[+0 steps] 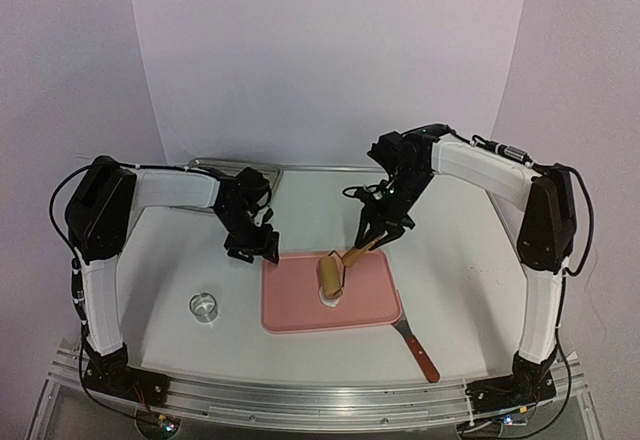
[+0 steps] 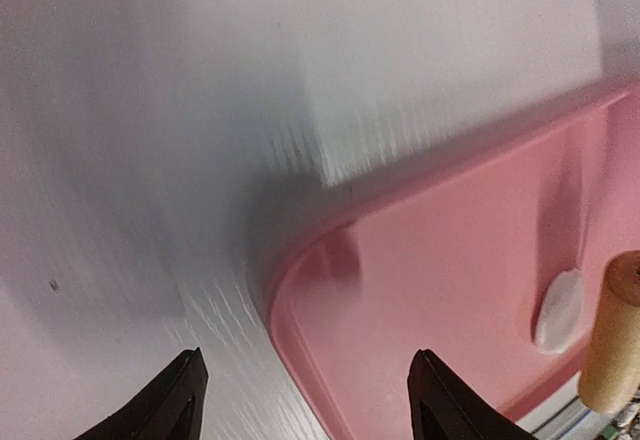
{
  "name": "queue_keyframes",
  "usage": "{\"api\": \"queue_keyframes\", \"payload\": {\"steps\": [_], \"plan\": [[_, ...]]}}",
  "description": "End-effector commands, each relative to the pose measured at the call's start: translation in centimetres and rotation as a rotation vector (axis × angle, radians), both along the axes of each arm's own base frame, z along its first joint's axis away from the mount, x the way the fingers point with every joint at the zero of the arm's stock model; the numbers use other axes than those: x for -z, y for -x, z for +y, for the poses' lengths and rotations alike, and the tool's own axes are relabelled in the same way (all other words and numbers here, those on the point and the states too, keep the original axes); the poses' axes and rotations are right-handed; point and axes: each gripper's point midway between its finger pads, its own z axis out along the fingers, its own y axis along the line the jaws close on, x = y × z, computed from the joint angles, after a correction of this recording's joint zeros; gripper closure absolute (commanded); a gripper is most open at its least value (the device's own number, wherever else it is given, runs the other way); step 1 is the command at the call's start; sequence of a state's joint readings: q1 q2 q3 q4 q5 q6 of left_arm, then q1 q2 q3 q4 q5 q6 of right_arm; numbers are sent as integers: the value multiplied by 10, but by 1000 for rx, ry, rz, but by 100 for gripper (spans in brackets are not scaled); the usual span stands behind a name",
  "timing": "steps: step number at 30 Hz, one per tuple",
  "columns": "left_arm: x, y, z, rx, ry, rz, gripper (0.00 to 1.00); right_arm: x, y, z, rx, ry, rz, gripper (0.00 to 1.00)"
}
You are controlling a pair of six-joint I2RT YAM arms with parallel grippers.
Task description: Roll out the dumpling wrappers from the dough
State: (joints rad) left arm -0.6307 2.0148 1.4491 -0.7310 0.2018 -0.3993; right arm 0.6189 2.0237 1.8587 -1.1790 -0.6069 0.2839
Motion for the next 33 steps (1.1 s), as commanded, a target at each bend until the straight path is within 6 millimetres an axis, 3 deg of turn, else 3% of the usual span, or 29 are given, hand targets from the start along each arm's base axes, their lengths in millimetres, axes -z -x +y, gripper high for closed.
{"api": "queue_keyframes", "payload": {"steps": [1, 9, 16, 20, 25, 29, 33], "plan": [[-23, 17, -9, -94, 132, 67, 30, 9, 8, 7, -50, -29, 43, 100], [1, 33, -5, -93, 118, 147, 41, 43, 11, -6, -52, 72, 80, 100], [21, 45, 1, -80, 74, 205, 66, 76, 19, -52, -67, 365, 81, 100], [27, 47, 5, -82, 59, 210, 75, 94, 30, -59, -52, 413, 125, 100], [31, 45, 7, -85, 37, 209, 88, 104, 32, -64, -17, 459, 135, 100], [31, 44, 10, -89, 20, 201, 99, 100, 32, -73, -18, 493, 122, 100], [29, 43, 10, -95, 21, 195, 100, 101, 33, -74, -15, 492, 131, 100]]}}
